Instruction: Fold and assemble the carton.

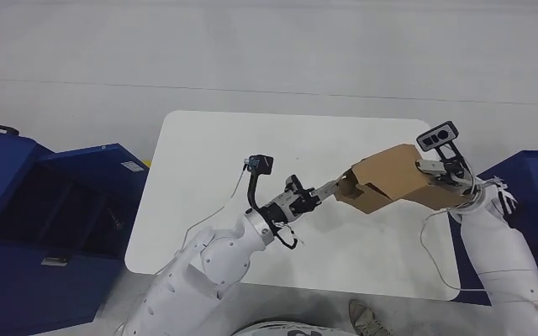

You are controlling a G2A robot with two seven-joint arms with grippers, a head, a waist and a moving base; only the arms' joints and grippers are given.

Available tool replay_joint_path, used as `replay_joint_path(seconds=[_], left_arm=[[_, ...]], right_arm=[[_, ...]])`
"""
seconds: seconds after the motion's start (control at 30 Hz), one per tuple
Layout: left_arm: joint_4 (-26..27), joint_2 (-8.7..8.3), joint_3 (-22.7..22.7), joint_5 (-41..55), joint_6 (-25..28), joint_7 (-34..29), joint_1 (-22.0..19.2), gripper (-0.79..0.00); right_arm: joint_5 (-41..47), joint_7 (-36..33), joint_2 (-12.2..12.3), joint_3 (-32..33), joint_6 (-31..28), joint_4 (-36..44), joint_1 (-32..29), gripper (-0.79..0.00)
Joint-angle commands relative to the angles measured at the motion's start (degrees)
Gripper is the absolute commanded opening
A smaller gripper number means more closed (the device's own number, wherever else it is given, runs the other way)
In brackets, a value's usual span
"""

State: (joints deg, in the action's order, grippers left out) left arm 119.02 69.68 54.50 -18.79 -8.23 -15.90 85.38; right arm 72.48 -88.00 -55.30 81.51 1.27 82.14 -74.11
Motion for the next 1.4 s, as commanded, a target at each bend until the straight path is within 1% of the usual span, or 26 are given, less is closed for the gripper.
replay_joint_path(seconds=[0.0,0.33,0.67,1.07,1.27,1.37], left_arm=[[-0.41,0.07,0.02,0.59,0.25,-0.08,-0.01,0.000],[-1.62,0.33,-0.42,1.18,1.70,-0.53,-0.02,0.000],[-2.85,0.56,-0.54,4.27,5.30,-1.15,0.32,0.000],[-5.36,1.20,-2.83,4.74,7.49,-0.27,-0.36,0.000],[-5.26,1.18,-1.67,5.25,8.28,0.79,0.18,0.000],[-4.50,0.98,-0.55,5.65,10.02,0.94,1.11,0.000]], right_arm=[[0.67,0.00,0.01,0.24,0.45,0.15,-0.02,-0.785],[1.49,0.00,-0.19,-0.33,0.81,0.36,0.16,-0.785],[1.79,0.00,-0.40,-0.32,0.62,0.73,-0.13,-0.785],[1.84,0.00,-1.03,-2.07,0.17,1.40,-0.46,-0.785],[5.31,0.00,-1.28,-1.16,0.96,1.23,-0.69,-0.785],[7.22,0.00,-1.42,-0.86,2.92,0.57,-0.73,-0.785]])
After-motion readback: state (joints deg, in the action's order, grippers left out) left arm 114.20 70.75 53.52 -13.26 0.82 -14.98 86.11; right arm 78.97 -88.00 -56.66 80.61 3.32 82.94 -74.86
